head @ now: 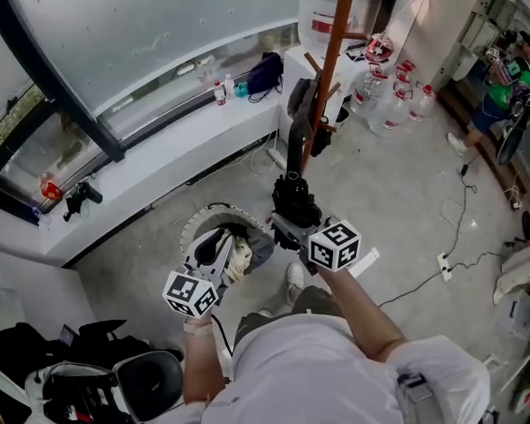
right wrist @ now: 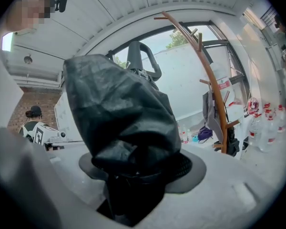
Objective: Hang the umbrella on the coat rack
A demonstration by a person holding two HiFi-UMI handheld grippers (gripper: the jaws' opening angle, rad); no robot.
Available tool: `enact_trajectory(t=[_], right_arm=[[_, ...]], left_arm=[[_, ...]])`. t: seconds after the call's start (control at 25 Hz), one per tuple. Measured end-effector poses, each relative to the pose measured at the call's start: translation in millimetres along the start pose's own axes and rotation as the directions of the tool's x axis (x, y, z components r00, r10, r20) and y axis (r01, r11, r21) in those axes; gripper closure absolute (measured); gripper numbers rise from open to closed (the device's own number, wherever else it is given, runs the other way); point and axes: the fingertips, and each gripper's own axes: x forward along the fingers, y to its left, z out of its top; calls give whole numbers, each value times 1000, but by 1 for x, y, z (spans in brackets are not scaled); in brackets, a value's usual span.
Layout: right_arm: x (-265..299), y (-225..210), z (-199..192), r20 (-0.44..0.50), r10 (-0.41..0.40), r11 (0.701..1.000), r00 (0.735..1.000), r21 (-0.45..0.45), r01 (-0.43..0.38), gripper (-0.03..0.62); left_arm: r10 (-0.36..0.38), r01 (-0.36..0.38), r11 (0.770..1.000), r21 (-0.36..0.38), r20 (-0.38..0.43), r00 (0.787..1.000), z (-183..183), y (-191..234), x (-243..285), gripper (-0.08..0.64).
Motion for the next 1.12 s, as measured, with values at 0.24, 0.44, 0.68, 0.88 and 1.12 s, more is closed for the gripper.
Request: enact_trajectory(t=[0.24, 0.44, 0.68, 0.88, 1.12], right_arm=[[34, -48, 33, -1, 62, 998, 998, -26, -62, 304], [46, -89, 49, -13, 111, 994, 994, -21, -111, 304], [55, -133, 70, -26, 119, 992, 993, -43, -120, 304], [49, -165, 72, -28, 81, 996, 996, -18, -82, 304], [33, -209, 70, -20, -27, 999, 999, 21, 27, 304]], left_arm=[[50, -50, 999, 12, -1, 999, 22, 17, 58, 486], [81, -81, 997, 14, -3, 997, 30, 16, 107, 486], [96, -96, 995, -9, 3, 995, 41, 21, 158, 486], [62, -62, 998, -16, -23, 998, 40, 19, 190, 486], [-28, 27, 999, -29, -47, 999, 35, 19, 226, 486]])
